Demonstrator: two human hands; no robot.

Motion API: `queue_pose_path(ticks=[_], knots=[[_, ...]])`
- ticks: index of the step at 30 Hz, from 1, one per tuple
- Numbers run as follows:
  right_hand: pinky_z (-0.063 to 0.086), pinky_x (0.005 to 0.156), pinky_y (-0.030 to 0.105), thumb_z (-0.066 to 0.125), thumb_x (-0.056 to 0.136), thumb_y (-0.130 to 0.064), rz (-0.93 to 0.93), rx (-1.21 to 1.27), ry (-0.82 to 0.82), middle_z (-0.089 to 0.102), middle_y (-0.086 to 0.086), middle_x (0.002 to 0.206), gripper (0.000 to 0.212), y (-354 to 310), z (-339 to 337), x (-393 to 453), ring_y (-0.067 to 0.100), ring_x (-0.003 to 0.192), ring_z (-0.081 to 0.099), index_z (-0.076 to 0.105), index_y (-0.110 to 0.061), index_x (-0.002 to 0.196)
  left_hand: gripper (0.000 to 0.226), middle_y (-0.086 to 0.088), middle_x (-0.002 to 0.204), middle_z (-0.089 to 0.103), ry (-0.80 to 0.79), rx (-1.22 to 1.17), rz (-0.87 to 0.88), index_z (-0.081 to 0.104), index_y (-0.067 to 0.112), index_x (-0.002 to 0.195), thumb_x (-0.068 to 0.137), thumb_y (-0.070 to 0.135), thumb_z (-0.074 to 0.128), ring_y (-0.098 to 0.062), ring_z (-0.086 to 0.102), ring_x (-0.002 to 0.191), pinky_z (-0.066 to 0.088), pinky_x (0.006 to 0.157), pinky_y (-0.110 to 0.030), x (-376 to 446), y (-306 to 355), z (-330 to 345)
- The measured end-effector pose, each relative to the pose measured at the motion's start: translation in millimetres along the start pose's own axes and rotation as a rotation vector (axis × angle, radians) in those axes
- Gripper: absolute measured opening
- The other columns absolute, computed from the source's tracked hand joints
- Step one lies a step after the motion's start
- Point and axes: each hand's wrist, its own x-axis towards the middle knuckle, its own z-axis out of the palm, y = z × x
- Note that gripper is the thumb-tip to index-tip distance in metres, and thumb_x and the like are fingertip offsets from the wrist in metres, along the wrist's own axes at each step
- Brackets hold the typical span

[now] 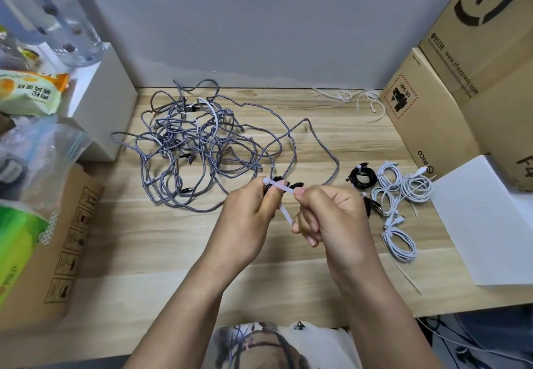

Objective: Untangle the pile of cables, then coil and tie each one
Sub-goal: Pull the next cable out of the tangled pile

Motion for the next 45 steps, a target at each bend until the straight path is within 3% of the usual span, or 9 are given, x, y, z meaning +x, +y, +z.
queue_pose_path(ticks=[11, 18, 25, 31, 34, 38, 40, 42, 45], knots=[[0.036, 0.042, 0.016, 0.051, 0.069, -0.020, 0.029, -0.021, 0.013, 0.029, -0.002, 0.033, 0.041, 1.3, 2.8, 0.0, 0.026, 0.050, 0.034, 0.037, -0.018, 0.031, 0.033, 0.003, 0.059, 0.043, 0.030, 0.038, -0.019, 0.045, 0.024, 0.064, 0.096, 0.030, 0.048, -0.009, 0.034, 0.055, 0.028, 0.052, -0.024, -0.4, -1.0, 1.0], [0.037, 0.053, 0.032, 0.057, 0.088, -0.014, 0.044, -0.031, 0.011, 0.035, -0.006, 0.033, 0.060, 3.1, 9.0, -0.6, 0.012, 0.034, 0.033, 0.043, -0.019, 0.030, 0.034, 0.005, 0.055, 0.045, 0.058, 0.143, 0.004, 0.040, 0.029, 0.063, 0.096, 0.030, 0.046, -0.012, 0.038, 0.055, 0.030, 0.052, -0.024, 1.3, -3.8, 2.2], [0.032, 0.041, 0.021, 0.048, 0.091, -0.008, 0.116, 0.041, -0.050, 0.032, -0.003, 0.033, 0.059, 2.2, 5.4, 1.8, 0.025, 0.053, 0.040, 0.040, -0.019, 0.034, 0.033, 0.008, 0.056, 0.049, -0.019, 0.191, 0.022, 0.039, 0.030, 0.065, 0.096, 0.022, 0.047, -0.004, 0.044, 0.054, 0.032, 0.054, -0.022, -0.5, -5.3, 2.8], [0.037, 0.048, 0.017, 0.054, 0.090, -0.011, 0.079, 0.022, -0.097, 0.043, -0.001, 0.040, 0.054, 10.3, 6.0, 5.2, 0.013, 0.043, 0.042, 0.049, -0.017, 0.037, 0.031, 0.005, 0.056, 0.056, -0.017, 0.089, 0.047, 0.043, 0.030, 0.067, 0.097, 0.023, 0.046, -0.007, 0.047, 0.055, 0.040, 0.061, -0.029, 0.3, -7.2, 1.5], [0.035, 0.046, 0.015, 0.054, 0.090, -0.009, 0.067, -0.039, -0.064, 0.044, -0.001, 0.039, 0.054, 10.7, 3.6, 8.7, 0.008, 0.040, 0.040, 0.049, -0.017, 0.037, 0.033, 0.012, 0.058, 0.057, -0.092, 0.089, 0.090, 0.041, 0.029, 0.066, 0.099, 0.022, 0.042, -0.005, 0.046, 0.058, 0.041, 0.061, -0.029, -2.2, -5.4, 2.7], [0.035, 0.053, 0.016, 0.060, 0.086, -0.009, 0.000, -0.170, -0.001, 0.044, -0.008, 0.040, 0.052, 13.1, -5.8, 15.9, 0.006, 0.047, 0.043, 0.048, -0.017, 0.036, 0.029, 0.030, 0.064, 0.054, -0.209, 0.175, 0.180, 0.043, 0.032, 0.071, 0.100, 0.026, 0.037, 0.004, 0.047, 0.059, 0.031, 0.054, -0.013, -2.1, -6.3, 0.7], [0.037, 0.057, 0.018, 0.066, 0.081, -0.004, -0.006, -0.209, 0.018, 0.046, -0.009, 0.047, 0.040, 12.9, -8.5, 17.8, 0.006, 0.051, 0.046, 0.053, -0.010, 0.044, 0.027, 0.023, 0.064, 0.053, -0.254, 0.129, 0.195, 0.047, 0.031, 0.076, 0.100, 0.031, 0.035, 0.003, 0.045, 0.059, 0.032, 0.055, -0.014, -0.8, -11.6, -1.8], [0.039, 0.052, 0.014, 0.070, 0.077, 0.000, 0.061, -0.101, -0.021, 0.043, -0.009, 0.058, 0.018, 9.6, -11.3, 18.5, 0.002, 0.048, 0.044, 0.055, -0.006, 0.070, 0.023, 0.014, 0.065, 0.049, -0.304, 0.015, 0.195, 0.051, 0.024, 0.082, 0.096, 0.034, 0.035, -0.001, 0.040, 0.058, 0.034, 0.056, -0.017, -0.9, -16.3, -5.7], [0.044, 0.059, 0.010, 0.077, 0.073, -0.021, 0.174, -0.061, -0.190, 0.046, 0.004, 0.082, 0.025, 9.7, -15.8, 21.3, 0.006, 0.065, 0.049, 0.059, -0.013, 0.090, 0.028, 0.016, 0.065, 0.046, -0.355, -0.105, 0.205, 0.054, 0.015, 0.087, 0.094, 0.031, 0.033, -0.001, 0.036, 0.057, 0.032, 0.054, -0.010, -4.1, -16.1, -10.3]])
